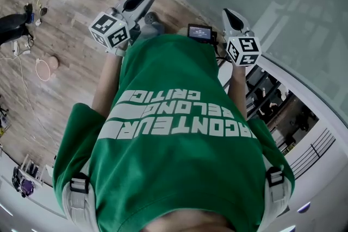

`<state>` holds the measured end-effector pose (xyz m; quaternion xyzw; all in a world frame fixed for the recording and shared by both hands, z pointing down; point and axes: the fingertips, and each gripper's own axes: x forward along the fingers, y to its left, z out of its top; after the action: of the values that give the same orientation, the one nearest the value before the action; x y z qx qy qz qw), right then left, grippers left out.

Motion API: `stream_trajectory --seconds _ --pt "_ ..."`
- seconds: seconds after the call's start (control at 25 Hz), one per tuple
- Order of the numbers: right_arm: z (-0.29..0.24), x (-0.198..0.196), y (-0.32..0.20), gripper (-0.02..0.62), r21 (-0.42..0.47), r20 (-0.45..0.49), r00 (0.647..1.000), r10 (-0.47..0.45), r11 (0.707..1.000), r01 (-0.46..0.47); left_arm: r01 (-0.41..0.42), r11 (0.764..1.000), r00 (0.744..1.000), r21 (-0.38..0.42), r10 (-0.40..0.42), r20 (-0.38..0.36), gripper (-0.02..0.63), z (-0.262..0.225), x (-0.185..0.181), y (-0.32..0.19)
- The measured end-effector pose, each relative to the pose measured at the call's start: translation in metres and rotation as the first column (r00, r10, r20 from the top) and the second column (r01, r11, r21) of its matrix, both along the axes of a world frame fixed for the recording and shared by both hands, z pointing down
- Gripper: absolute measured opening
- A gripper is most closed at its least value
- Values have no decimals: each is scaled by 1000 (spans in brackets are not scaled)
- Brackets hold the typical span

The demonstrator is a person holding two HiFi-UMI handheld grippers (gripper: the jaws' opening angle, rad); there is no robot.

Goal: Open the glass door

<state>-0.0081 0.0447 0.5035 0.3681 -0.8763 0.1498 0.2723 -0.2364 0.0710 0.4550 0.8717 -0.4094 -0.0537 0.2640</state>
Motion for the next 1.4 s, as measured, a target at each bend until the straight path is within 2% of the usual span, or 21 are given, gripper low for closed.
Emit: stream_trajectory --seconds 0.16,0.32,0.64,0.96,1.0,1.08,1.2,1.4 --pt "-3 -24 0 -8 4 -35 999 -38 999 38 -24 1000 1000 -2 24 1 9 2 -10 -6" --pt "-6 -42 0 -8 6 -91 991 -94 995 95 -68 998 998 12 68 5 9 1 -5 -16" --pt "-1 -70 -28 -8 11 -186 964 -188 981 194 -197 979 978 42 194 80 9 -7 48 -50" --pt "10 -88 -44 -4 -21 -222 944 -243 969 244 -236 970 961 -51 241 137 9 21 87 -71" --pt "11 -89 -46 39 -29 -226 942 -249 968 249 -241 969 958 -61 248 142 9 22 90 -73" --pt "13 -90 -49 55 -38 -247 933 -262 965 261 -250 965 954 -78 259 152 9 25 96 -76" --pt "17 -89 -51 55 -29 -329 894 -303 950 311 -258 961 947 -103 272 169 9 30 104 -80" --pt "29 -96 -50 52 -24 -465 795 -390 903 429 -289 947 929 -139 313 196 9 39 115 -85"
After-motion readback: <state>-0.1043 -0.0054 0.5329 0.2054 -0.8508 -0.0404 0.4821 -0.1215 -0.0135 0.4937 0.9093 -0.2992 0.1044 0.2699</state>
